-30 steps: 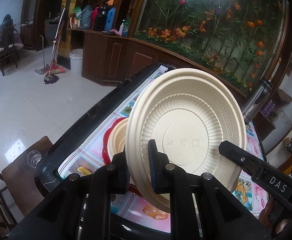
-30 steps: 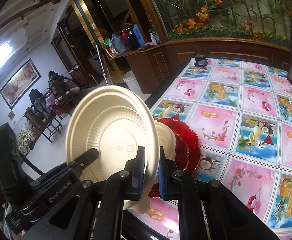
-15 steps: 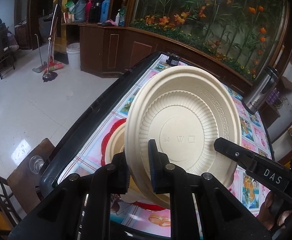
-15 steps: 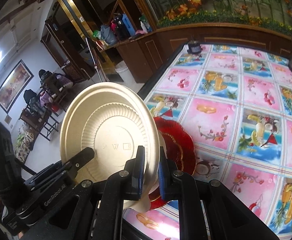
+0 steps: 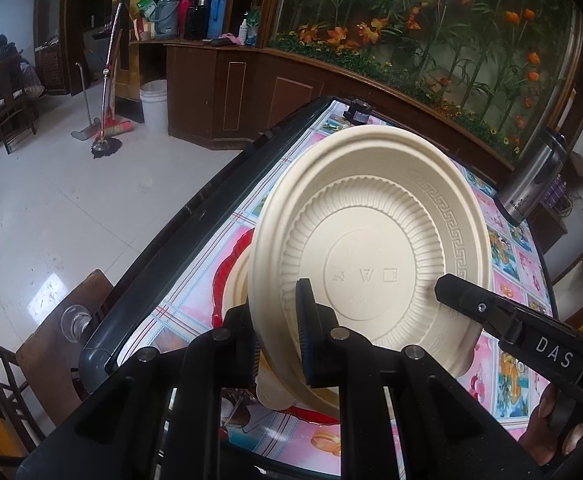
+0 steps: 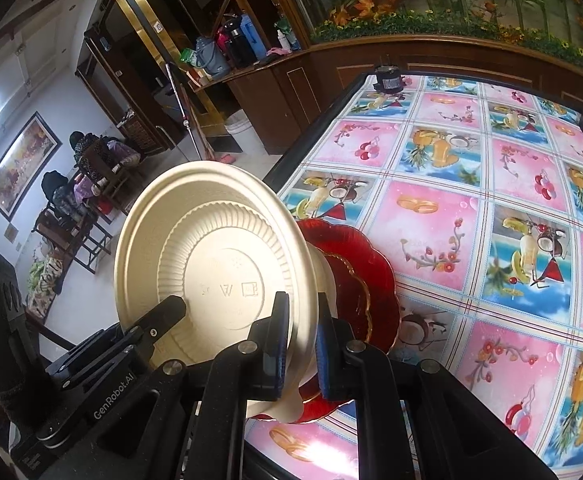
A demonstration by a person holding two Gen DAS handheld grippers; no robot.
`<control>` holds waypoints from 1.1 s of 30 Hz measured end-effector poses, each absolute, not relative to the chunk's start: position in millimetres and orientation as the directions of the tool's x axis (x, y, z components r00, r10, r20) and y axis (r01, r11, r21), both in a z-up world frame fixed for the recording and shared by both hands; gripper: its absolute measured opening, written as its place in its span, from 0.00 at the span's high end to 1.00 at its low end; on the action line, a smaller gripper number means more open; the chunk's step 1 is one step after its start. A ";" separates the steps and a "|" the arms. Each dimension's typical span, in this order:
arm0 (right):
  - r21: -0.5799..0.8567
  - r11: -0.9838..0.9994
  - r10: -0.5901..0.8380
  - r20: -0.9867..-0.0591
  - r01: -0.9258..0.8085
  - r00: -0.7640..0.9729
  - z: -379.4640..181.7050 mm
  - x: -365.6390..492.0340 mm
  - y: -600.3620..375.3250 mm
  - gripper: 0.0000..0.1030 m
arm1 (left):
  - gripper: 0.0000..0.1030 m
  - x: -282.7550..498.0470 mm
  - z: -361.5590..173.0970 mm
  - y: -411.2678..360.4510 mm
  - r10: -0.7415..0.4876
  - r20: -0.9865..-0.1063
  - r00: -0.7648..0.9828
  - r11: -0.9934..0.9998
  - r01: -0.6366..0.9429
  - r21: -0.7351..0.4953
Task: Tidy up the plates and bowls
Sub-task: 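Lower the small beige bowl into the large bowl and open the left tool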
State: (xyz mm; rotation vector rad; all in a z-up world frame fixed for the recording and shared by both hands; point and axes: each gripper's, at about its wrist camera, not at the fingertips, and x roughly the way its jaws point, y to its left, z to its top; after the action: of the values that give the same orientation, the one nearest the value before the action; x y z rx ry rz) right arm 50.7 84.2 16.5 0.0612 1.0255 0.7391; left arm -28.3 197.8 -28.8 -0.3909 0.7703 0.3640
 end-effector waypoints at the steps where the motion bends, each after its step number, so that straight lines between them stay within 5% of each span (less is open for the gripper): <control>1: 0.373 0.761 0.582 -0.755 -0.531 0.303 16.6 50.6 84.9 0.89 | 0.87 -27.1 -28.0 197.8 0.177 -0.727 0.663 0.867 -0.454 -0.203; 25: 0.358 0.773 0.547 -0.795 -0.523 0.263 0.2 59.6 94.9 0.88 | 0.86 -15.3 -44.4 202.5 0.168 -0.776 0.607 0.867 -0.466 -0.177; 33: 0.369 0.769 0.547 -0.802 -0.522 0.239 -1.9 65.8 98.4 0.75 | 0.82 -12.0 -48.5 202.9 0.178 -0.793 0.582 0.862 -0.481 -0.160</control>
State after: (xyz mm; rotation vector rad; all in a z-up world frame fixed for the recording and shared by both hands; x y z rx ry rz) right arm 65.8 98.4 -1.9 0.0265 1.1099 0.7316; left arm -12.0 202.9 -48.5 -0.3807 0.8703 0.3952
